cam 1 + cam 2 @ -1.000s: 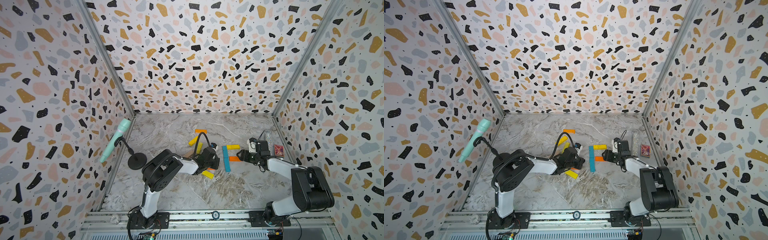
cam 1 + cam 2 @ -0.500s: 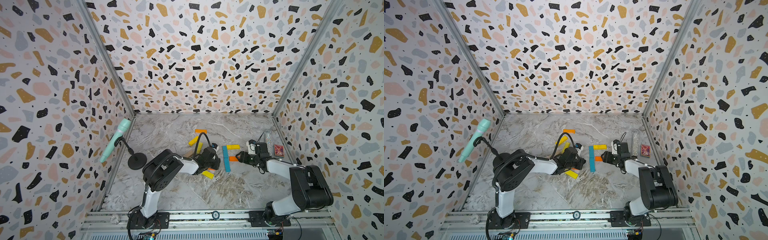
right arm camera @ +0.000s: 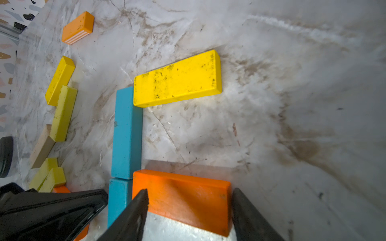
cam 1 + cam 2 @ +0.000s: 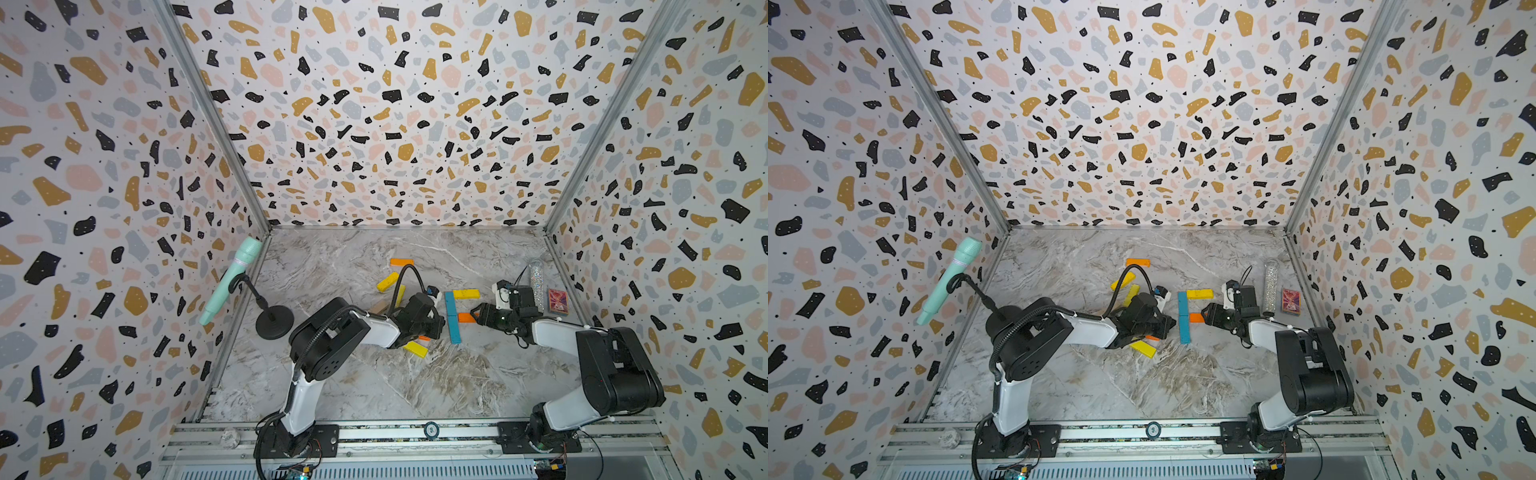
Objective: Assemble the number 6 with building blocks
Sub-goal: Assemble the building block at the center of the board.
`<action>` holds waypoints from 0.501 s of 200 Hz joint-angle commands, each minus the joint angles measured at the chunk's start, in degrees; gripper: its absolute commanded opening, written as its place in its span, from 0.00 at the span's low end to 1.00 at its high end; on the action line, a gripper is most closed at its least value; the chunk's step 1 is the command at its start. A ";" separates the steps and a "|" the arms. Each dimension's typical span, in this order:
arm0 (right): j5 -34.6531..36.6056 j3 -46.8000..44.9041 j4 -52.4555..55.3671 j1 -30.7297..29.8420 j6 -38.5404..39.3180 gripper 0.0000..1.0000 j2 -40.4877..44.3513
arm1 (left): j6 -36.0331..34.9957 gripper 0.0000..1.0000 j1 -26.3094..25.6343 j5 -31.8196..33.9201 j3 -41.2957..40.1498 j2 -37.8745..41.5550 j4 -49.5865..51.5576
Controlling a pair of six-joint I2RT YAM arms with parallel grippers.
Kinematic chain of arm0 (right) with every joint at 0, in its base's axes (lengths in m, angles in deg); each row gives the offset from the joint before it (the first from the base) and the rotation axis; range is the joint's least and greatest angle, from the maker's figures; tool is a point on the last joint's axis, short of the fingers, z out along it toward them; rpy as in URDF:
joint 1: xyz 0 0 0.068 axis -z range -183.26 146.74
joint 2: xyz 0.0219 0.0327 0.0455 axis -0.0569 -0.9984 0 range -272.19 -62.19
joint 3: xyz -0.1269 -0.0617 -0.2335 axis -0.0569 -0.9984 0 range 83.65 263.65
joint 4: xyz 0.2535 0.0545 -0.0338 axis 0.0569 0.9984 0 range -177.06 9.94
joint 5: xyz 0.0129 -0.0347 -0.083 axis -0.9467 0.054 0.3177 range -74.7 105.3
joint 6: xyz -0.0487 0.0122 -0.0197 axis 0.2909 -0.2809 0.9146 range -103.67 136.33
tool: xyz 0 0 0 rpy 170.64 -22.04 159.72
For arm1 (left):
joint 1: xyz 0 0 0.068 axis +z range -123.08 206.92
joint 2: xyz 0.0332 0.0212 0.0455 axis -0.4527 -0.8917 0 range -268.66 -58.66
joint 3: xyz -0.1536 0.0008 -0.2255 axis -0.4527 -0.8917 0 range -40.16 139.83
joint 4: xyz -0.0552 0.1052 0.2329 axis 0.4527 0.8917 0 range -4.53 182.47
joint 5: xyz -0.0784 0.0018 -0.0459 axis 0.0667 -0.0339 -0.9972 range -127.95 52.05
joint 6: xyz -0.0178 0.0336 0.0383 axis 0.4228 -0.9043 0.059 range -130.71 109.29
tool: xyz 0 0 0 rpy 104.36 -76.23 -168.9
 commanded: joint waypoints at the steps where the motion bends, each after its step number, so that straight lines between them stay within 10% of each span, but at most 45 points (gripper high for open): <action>1: -0.41 -0.28 0.23 0.16 -0.53 0.65 -0.28 | -0.42 0.00 -0.38 -0.81 1.71 -1.62 -0.53; 100: -0.78 -1.40 -1.04 0.04 -1.11 0.65 -0.33 | -0.62 0.00 -0.38 -0.57 2.08 -2.86 -0.18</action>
